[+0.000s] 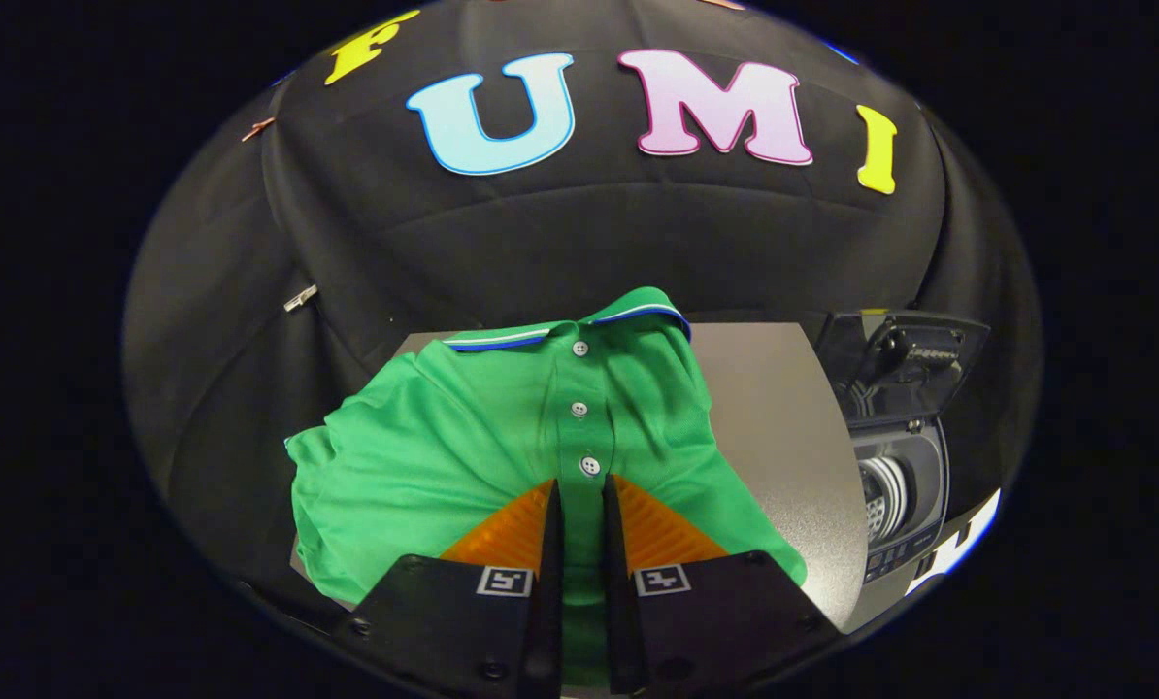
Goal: Put the clothes into the washing machine and then close the washing machine lid.
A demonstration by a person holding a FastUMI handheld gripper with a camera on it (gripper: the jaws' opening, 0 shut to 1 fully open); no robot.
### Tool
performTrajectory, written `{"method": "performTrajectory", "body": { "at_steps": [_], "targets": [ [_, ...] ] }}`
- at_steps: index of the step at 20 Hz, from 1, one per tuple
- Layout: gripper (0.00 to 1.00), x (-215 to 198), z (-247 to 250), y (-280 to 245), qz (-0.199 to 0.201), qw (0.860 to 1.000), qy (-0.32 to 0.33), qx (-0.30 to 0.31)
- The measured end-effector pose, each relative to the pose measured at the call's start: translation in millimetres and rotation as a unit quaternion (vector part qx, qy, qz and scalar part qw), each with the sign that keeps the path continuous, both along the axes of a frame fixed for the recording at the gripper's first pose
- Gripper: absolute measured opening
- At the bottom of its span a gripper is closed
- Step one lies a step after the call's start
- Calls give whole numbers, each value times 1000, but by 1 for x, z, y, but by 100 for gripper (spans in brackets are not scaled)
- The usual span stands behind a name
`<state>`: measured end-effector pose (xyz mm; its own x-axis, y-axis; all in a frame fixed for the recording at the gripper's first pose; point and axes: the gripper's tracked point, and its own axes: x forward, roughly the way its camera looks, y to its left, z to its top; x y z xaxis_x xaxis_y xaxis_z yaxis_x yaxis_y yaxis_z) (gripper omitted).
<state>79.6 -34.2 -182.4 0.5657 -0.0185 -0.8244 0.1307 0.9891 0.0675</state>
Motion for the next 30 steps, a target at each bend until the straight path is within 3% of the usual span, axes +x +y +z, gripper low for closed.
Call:
{"method": "performTrajectory", "body": {
  "at_steps": [6,9,11,12,19,30],
  "targets": [
    [24,-1,-3,0,-13,999,-15,33],
    [24,2,-2,0,11,1000,2,12],
    [24,5,-3,-3,6,1000,-1,-4],
    [15,3,-2,-1,10,1000,0,-13],
    [15,9,23,-5,28,998,-41,-39],
    [15,3,26,-26,67,996,-5,51]
  ]
}}
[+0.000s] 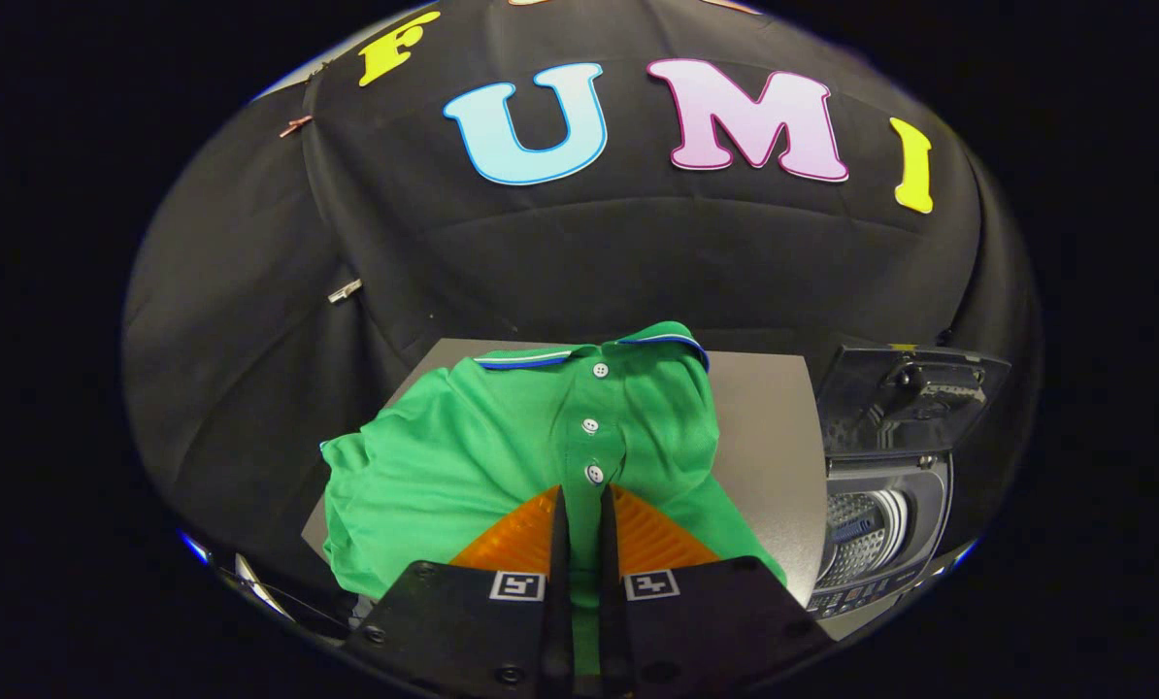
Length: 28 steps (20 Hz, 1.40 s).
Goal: Put the clothes into the washing machine and then close the washing machine lid.
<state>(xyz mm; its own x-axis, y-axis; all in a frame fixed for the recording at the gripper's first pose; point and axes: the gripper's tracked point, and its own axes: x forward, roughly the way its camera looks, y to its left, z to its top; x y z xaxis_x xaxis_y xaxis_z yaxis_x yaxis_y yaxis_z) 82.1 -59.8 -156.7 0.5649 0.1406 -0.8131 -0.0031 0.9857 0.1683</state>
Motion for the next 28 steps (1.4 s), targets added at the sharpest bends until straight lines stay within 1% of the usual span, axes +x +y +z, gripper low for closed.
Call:
{"method": "performTrajectory", "body": {
  "at_steps": [5,8,13,17,22,25,28],
  "targets": [
    [15,-5,11,-42,21,1000,-11,8],
    [15,-12,31,-70,16,999,-25,17],
    [15,-37,68,-140,-32,998,-42,20],
    [15,-45,101,-215,-38,996,-84,-21],
    [15,-58,117,-286,-64,993,-85,-54],
    [15,-52,116,-309,-68,991,-94,-68],
    [15,-43,98,-323,-75,991,-76,-75]
  ]
}}
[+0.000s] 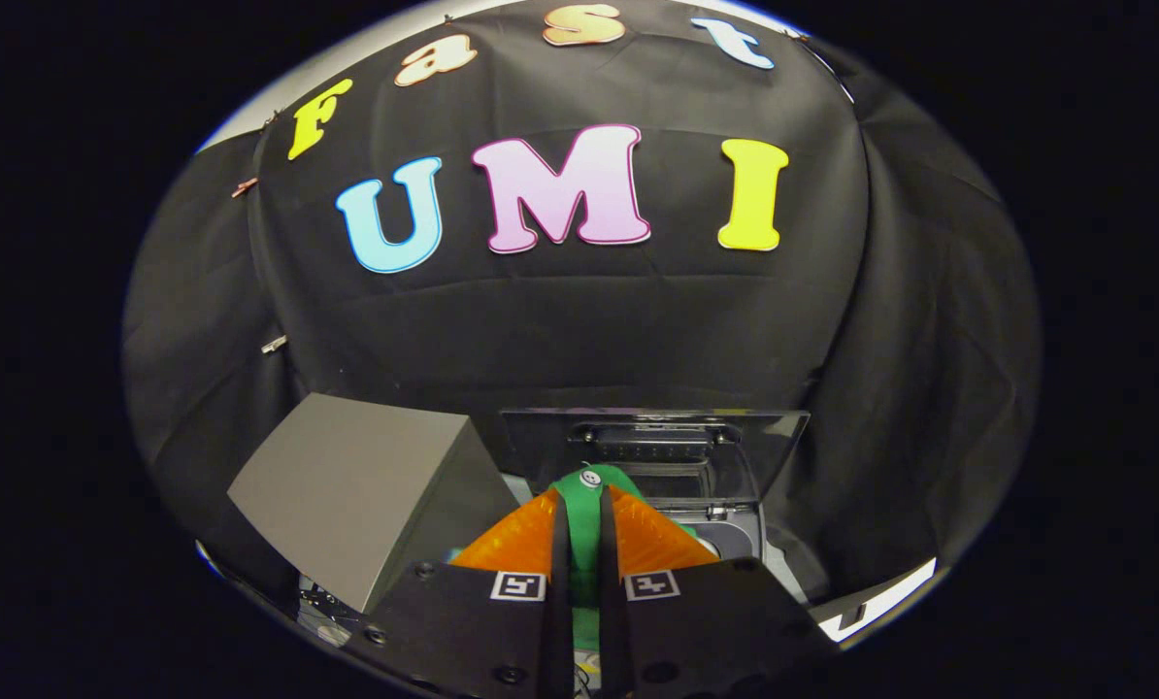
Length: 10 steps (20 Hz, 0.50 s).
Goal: Put the clothes into the washing machine and then close the washing machine lid.
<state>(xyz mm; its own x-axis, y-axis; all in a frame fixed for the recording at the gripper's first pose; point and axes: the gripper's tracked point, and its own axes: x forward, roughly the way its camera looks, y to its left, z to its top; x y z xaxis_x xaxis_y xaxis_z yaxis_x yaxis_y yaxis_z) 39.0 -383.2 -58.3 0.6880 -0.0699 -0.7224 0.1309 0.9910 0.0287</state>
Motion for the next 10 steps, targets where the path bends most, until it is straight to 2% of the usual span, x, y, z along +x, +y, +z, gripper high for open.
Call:
{"method": "performTrajectory", "body": {
  "at_steps": [3,10],
  "targets": [
    [15,9,-29,-24,-13,999,29,-12],
    [15,52,-68,-69,-51,998,39,1]
  ]
}}
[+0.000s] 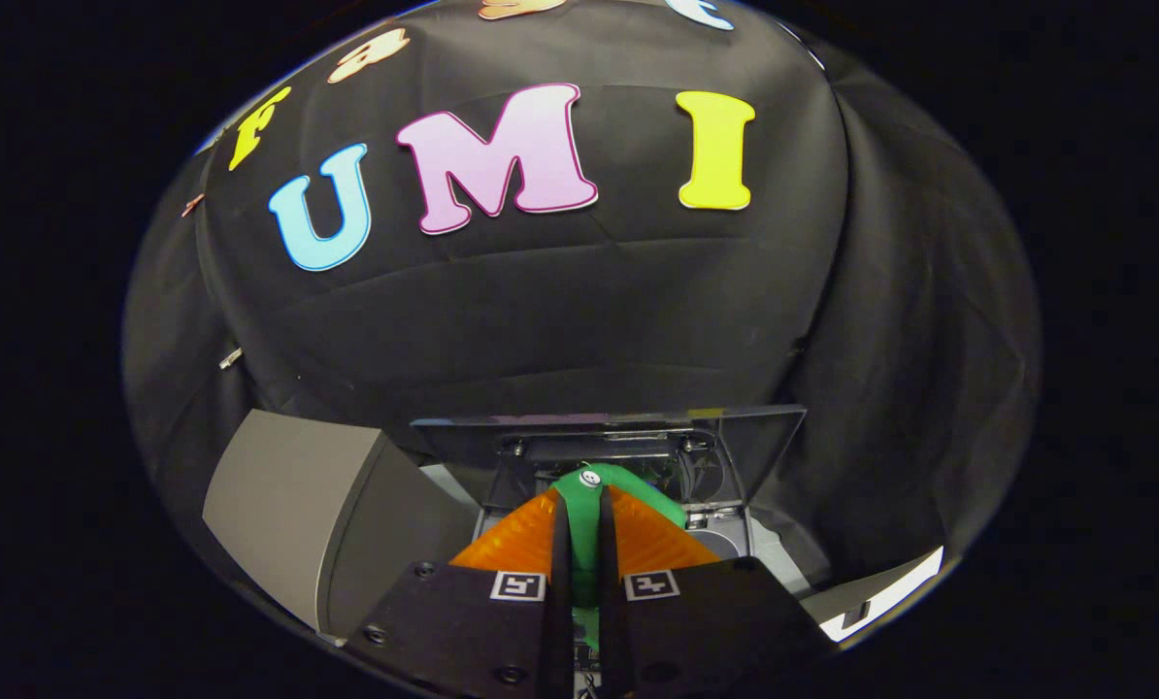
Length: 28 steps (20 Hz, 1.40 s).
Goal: Put the clothes into the washing machine and then close the washing machine lid.
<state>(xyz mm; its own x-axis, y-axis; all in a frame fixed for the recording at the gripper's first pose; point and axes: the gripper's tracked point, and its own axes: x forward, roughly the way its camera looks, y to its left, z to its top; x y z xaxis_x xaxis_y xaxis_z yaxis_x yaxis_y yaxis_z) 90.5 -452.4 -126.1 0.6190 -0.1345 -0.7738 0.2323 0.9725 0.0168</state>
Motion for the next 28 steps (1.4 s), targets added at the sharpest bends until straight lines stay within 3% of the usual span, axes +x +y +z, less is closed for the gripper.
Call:
{"method": "performTrajectory", "body": {
  "at_steps": [4,9,23,28],
  "targets": [
    [15,4,-51,-9,5,1000,22,1],
    [15,-5,-110,-9,69,997,28,-37],
    [14,-85,-174,11,93,989,110,-29],
    [14,-111,-185,23,81,985,151,-11]
  ]
}}
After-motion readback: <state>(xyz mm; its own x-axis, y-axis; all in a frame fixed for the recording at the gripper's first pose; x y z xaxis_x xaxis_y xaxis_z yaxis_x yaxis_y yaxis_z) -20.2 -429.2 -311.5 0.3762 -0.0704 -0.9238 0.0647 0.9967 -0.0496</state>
